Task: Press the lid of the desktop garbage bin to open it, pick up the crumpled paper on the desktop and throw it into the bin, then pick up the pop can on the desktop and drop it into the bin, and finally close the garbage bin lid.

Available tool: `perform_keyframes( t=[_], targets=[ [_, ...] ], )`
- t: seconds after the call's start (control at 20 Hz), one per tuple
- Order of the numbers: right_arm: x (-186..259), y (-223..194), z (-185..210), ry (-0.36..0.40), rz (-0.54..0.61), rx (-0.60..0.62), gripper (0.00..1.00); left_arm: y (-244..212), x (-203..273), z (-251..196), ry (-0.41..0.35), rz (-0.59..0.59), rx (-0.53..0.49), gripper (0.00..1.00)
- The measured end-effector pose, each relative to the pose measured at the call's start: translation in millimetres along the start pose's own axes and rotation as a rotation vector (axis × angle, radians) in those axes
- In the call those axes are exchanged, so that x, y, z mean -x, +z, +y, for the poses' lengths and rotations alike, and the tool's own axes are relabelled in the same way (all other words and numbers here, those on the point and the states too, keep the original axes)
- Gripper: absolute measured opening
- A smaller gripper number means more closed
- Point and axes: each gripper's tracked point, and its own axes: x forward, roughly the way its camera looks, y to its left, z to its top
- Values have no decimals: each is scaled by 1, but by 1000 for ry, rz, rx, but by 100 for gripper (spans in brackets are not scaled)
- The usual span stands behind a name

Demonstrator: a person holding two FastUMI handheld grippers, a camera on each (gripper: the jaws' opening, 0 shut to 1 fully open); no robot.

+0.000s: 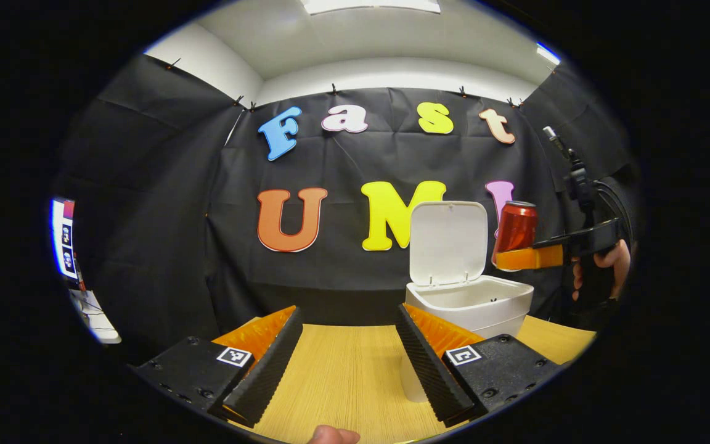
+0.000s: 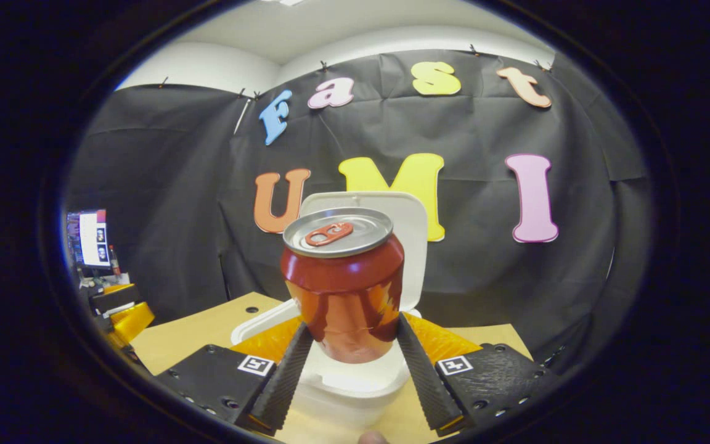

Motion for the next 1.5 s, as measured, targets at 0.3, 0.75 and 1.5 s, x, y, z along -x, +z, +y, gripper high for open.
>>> perform_keyframes(
  t=[0.3,0.75,1.5],
  targets=[
    [-36,-28,0,-18,106,-7,81,-3,9,-5,-4,7,8,98],
    [-38,-25,-1,-29,101,1,83,-2,8,-3,8,5,-8,98],
    [29,41,-15,-99,-85,-34,94,-12,0,-30,-55,13,-7,98]
  ],
)
